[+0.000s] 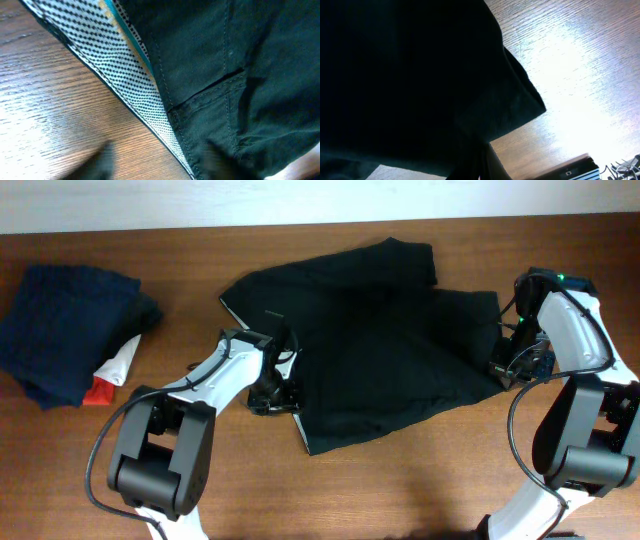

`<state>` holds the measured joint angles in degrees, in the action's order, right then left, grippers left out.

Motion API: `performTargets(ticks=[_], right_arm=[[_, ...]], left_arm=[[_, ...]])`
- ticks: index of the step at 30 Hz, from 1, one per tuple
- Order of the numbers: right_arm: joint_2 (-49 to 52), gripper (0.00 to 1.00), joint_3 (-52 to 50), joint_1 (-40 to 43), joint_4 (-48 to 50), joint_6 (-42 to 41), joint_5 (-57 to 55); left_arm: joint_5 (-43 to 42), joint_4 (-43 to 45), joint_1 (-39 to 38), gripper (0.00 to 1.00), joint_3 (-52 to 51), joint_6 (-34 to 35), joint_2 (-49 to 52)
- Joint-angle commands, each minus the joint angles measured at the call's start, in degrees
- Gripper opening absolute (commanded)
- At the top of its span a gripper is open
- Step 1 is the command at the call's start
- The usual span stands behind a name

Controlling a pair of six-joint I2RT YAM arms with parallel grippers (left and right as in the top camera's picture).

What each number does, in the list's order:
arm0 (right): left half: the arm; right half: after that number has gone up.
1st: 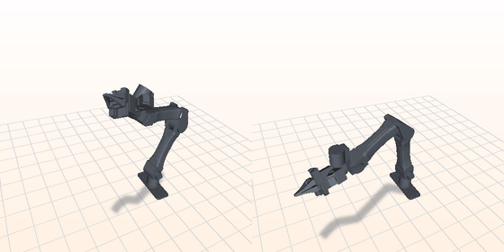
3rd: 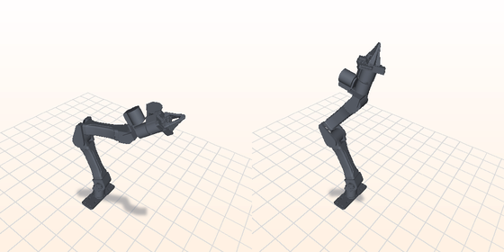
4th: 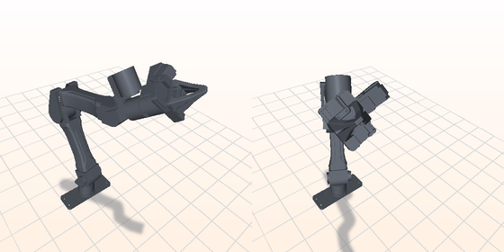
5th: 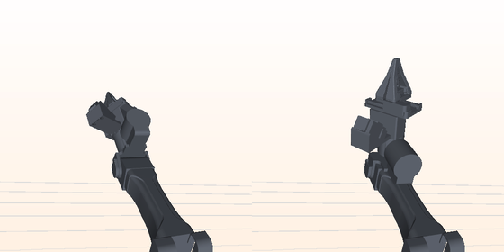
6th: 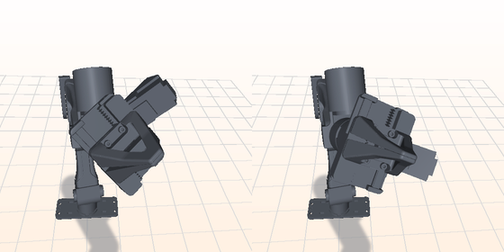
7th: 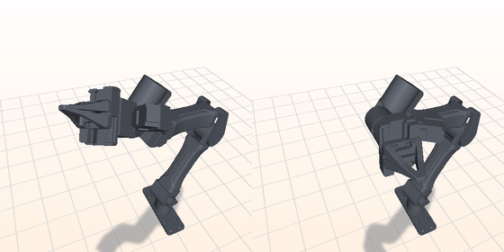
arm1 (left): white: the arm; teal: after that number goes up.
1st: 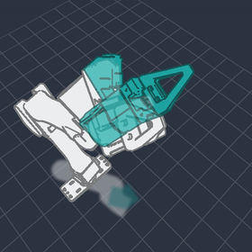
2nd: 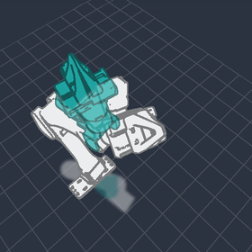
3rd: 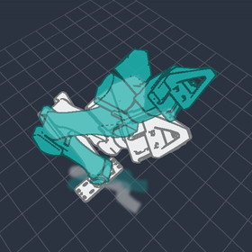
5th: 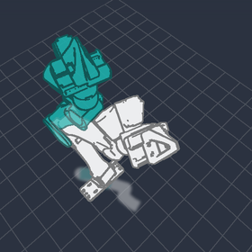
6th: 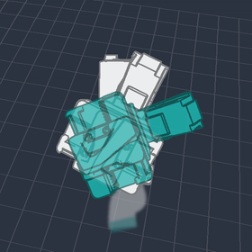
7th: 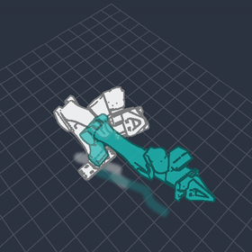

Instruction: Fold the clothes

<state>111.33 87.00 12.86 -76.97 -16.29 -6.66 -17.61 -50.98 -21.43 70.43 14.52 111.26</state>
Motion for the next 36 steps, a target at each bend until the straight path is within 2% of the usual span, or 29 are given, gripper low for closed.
performTargets(ticks=[1, 5, 9, 10, 11, 12, 13, 17, 20, 24, 25, 27, 28, 29, 30, 34, 36], right_arm=[[-0.31, 0.04, -0.11, -0.13, -0.42, -0.5, -1.55], [-0.31, 0.04, -0.11, -0.13, -0.85, -0.5, -1.57], [-0.31, 0.04, -0.11, -0.09, -1.11, -0.5, -1.57], [-0.31, 0.04, -0.11, -0.09, -1.09, -0.5, -1.57], [-0.31, 0.04, -0.11, -0.09, -1.07, -0.5, -1.57], [-0.31, 0.04, -0.11, -0.09, -1.05, -0.5, -1.57], [-0.31, 0.04, -0.11, -0.09, -1.03, -0.5, -1.57], [-0.31, 0.04, -0.11, -0.09, -0.98, -0.5, -1.57], [-0.31, 0.04, -0.11, -0.09, -0.79, -0.48, -1.57], [-0.31, 0.04, -0.11, -0.09, -0.76, -0.48, -1.55], [-0.31, 0.04, -0.11, -0.09, -0.76, -0.48, -1.57], [-0.31, 0.04, -0.11, -0.09, -0.81, -0.48, -1.57], [-0.31, 0.04, -0.11, -0.09, -0.81, -0.48, -1.57], [-0.31, 0.04, -0.11, -0.09, -0.83, -0.48, -1.55], [-0.31, 0.04, -0.11, -0.09, -0.85, -0.5, -1.55], [-0.31, 0.04, -0.11, -0.09, -2.21, -0.59, -1.51], [-0.31, 0.04, -0.11, -0.15, -4.24, -1.4, 0.52]], left_arm=[[-0.59, 0.44, -0.17, 0.22, -0.13, 0.22, 0.72], [-0.57, 2.47, 0.13, 0.01, -0.11, 0.22, 0.72], [-0.63, 3.1, 1.75, 0.01, -0.11, 0.22, 0.72], [-0.61, 2.82, 1.88, 0.09, -0.11, 0.2, 0.7], [-0.59, 2.71, 1.9, 0.43, -0.11, 0.13, 0.7], [-0.59, 2.78, 1.9, 0.72, -0.11, -0.52, 0.7], [-0.44, 3.04, 2.03, 0.79, -0.11, -0.81, 0.7], [-0.39, 4.87, 3.76, 0.87, -0.07, -0.92, 0.72], [-2.99, 6.95, 4.46, 0.87, -0.07, -4.0, 1.57], [-6.67, 8.68, 4.35, 0.87, -0.07, -4.13, 4.74], [-8.09, 9.03, 4.37, 0.81, -0.07, -4.17, 5.55], [-8.59, 8.98, 5.05, 0.44, -0.04, -4.35, 5.73], [-8.59, 9.01, 5.27, 0.22, -0.04, -4.35, 5.73], [-8.52, 9.07, 5.4, 0.08, 0.0, -4.35, 5.73], [-8.33, 9.25, 5.6, 0.0, 0.0, -4.35, 5.73], [-3.98, 6.67, 8.57, 0.0, 2.86, -5.03, 5.73], [-3.32, 2.91, 12.0, 0.0, 7.52, -9.2, 5.73]])
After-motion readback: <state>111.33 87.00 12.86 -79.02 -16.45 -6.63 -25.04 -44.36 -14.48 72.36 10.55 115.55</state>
